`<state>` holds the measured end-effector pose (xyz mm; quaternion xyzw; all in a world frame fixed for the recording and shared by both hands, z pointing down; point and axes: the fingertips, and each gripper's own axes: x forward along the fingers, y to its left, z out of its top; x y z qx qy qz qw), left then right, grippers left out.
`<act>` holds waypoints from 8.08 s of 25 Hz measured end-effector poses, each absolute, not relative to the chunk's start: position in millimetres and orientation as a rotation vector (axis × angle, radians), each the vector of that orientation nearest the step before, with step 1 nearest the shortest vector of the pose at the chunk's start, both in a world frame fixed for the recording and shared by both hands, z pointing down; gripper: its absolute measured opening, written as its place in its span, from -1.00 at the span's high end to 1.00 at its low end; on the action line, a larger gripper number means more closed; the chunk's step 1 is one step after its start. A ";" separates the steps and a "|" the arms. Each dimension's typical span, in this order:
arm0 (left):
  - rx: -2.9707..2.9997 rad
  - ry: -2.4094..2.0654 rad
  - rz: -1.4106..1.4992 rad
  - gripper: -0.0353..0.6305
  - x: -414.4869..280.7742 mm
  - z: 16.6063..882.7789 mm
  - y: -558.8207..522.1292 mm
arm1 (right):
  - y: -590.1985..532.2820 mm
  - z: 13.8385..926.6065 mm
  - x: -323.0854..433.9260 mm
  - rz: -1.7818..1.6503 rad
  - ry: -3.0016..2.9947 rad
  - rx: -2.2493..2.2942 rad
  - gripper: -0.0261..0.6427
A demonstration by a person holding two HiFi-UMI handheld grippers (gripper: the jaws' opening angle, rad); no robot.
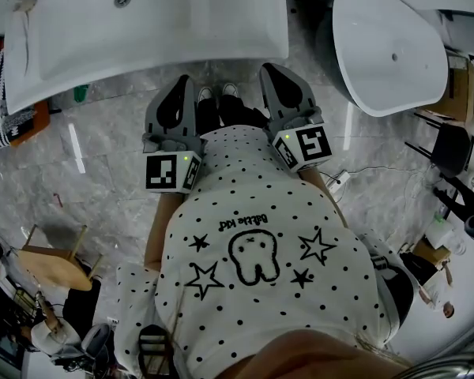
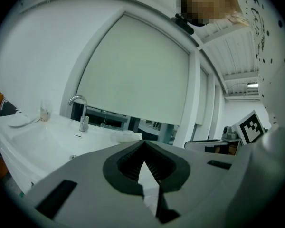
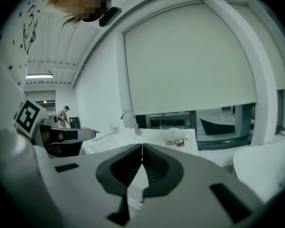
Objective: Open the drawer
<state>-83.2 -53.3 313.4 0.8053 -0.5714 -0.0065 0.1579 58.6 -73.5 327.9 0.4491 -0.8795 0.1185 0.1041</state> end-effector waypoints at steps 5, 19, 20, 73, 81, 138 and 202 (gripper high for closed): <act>2.326 -1.630 -0.014 0.88 -78.8 312.1 -53.6 | -74.2 328.4 59.6 0.341 -2.596 1.324 0.88; 2.330 -1.649 -0.033 0.88 -82.1 308.5 -55.1 | -76.3 325.3 61.3 0.333 -2.603 1.346 0.88; 2.327 -1.652 -0.034 0.88 -82.7 308.4 -55.0 | -76.3 325.1 61.2 0.333 -2.603 1.346 0.88; 2.090 -1.477 0.424 0.58 -73.3 511.4 -47.5 | -79.3 336.6 102.6 0.241 -2.582 1.271 0.88; 1.966 -1.444 0.565 0.54 -51.1 616.9 -75.3 | -87.6 359.7 95.8 0.326 -2.585 1.187 0.88; 1.798 -1.407 0.657 0.53 -45.7 790.8 -101.5 | -42.8 452.4 67.9 0.642 -2.372 1.140 0.88; 1.764 -1.373 0.671 0.53 -34.5 794.8 -11.7 | -33.1 472.3 41.8 0.682 -2.337 1.065 0.88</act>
